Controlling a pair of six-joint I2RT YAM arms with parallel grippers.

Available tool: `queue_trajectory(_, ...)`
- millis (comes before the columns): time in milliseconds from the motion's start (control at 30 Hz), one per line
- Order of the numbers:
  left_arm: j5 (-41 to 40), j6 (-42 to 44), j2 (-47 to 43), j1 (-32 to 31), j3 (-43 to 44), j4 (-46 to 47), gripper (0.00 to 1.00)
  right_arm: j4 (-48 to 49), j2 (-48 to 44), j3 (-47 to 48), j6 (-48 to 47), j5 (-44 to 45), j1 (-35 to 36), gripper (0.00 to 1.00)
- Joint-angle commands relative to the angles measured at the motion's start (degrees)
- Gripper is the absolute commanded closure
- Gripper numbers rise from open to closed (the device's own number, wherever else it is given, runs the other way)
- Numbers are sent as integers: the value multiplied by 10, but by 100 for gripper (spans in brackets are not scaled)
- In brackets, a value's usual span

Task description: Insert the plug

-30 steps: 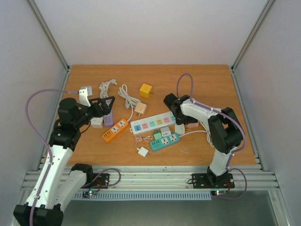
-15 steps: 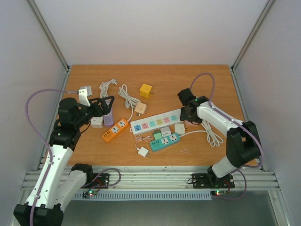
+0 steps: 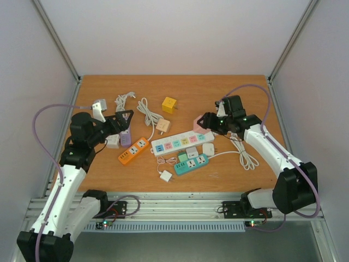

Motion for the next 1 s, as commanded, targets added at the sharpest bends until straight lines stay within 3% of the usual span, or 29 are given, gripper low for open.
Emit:
queue_trajectory(0,28,-120,15,1,-46,93,1,124,-12,-16,56,-183,1,51)
queue_trajectory(200,90,-238,68,-28,-87,224,1,189,5,-6,121,-281,28,50)
queue_trajectory(400,144,-349,128,-88,-124,427,2,252,15,-1,167,-313,71,50)
queue_trajectory(567,162,-400,159,-122,-134,536,2,295,21,1,194,-333,90,50)
queue_trajectory(800,134,-306,131,-158,-111,438,2,308,12,16,204,-356,99,49)
queue_trajectory(967,138,-256,110,-174,-87,392,2,239,-7,49,69,-393,99,48)
